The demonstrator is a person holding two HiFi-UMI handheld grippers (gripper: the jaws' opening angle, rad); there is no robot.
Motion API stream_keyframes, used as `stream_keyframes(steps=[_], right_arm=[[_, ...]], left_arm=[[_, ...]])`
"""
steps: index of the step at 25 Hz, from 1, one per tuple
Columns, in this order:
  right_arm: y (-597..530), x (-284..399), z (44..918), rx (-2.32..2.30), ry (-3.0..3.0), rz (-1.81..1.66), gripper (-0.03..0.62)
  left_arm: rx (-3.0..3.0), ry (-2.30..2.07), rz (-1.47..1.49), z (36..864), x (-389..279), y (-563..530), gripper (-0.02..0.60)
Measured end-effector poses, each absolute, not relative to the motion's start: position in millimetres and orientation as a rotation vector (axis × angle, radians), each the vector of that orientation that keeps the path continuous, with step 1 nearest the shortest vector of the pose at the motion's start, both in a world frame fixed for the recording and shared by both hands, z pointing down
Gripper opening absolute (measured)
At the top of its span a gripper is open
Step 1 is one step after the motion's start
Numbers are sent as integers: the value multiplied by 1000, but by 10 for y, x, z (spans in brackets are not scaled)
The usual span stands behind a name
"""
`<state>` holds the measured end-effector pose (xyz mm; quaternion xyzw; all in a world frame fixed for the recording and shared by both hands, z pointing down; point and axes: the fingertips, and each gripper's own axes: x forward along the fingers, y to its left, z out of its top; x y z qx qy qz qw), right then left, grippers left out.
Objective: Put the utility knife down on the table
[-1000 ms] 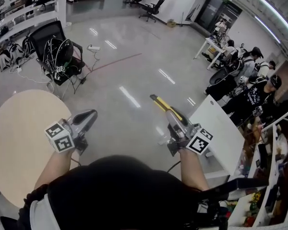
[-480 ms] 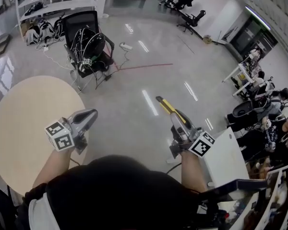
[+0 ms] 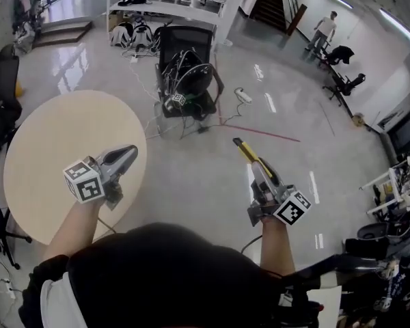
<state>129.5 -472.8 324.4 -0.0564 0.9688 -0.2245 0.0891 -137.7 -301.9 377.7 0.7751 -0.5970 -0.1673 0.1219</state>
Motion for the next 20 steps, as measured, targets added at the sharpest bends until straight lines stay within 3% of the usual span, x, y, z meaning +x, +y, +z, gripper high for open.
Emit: stream_keyframes(steps=[6,20], right_arm=[[-4779,667,3242,12,2907,-680,86],[-3788,-1129,2703,288,2920,-500,86]], left_arm=[[2172,-1890,-490,3680,-1700,-2726,0],[2043,-2253,-469,3232,-3324,-970,0]])
